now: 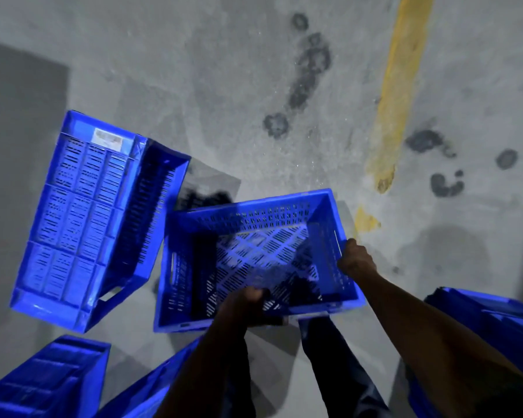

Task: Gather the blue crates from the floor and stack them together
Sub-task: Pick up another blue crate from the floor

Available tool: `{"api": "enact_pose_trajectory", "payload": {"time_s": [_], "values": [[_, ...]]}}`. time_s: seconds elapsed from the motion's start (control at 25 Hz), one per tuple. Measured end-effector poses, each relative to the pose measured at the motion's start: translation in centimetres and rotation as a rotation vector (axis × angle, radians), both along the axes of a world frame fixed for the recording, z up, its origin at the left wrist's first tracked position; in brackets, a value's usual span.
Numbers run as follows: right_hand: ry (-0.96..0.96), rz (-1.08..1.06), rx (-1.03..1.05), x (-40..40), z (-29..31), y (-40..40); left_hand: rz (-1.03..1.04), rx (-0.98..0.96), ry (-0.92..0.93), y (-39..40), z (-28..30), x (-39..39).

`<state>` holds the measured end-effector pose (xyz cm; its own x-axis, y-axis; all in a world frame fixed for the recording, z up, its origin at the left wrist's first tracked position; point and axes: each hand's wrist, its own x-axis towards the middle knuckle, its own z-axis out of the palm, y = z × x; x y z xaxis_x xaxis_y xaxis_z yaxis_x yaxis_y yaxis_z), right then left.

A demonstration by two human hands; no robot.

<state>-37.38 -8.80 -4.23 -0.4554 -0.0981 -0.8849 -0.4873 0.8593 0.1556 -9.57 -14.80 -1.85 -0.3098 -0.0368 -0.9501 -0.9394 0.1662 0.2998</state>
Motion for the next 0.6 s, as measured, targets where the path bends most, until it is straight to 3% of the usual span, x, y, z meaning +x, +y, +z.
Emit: {"api": "enact_pose_trajectory", "payload": {"time_s": [0.16,0.36,0.6], "values": [[-0.036,-0.022,-0.142,0.4,-1.4,1.6,0.246,-0.064,-0.007,-0.1,-1.5,1.0],[0.033,0.031,-0.24,0.3,-3.2,1.7,0.404,-0.414,-0.121,-6.2,-4.2,5.6],[0.11,0.045,-0.198,-0.4,-4.7,1.5,0.41,-0.652,-0.343,-8.4,-5.9,10.2]]}}
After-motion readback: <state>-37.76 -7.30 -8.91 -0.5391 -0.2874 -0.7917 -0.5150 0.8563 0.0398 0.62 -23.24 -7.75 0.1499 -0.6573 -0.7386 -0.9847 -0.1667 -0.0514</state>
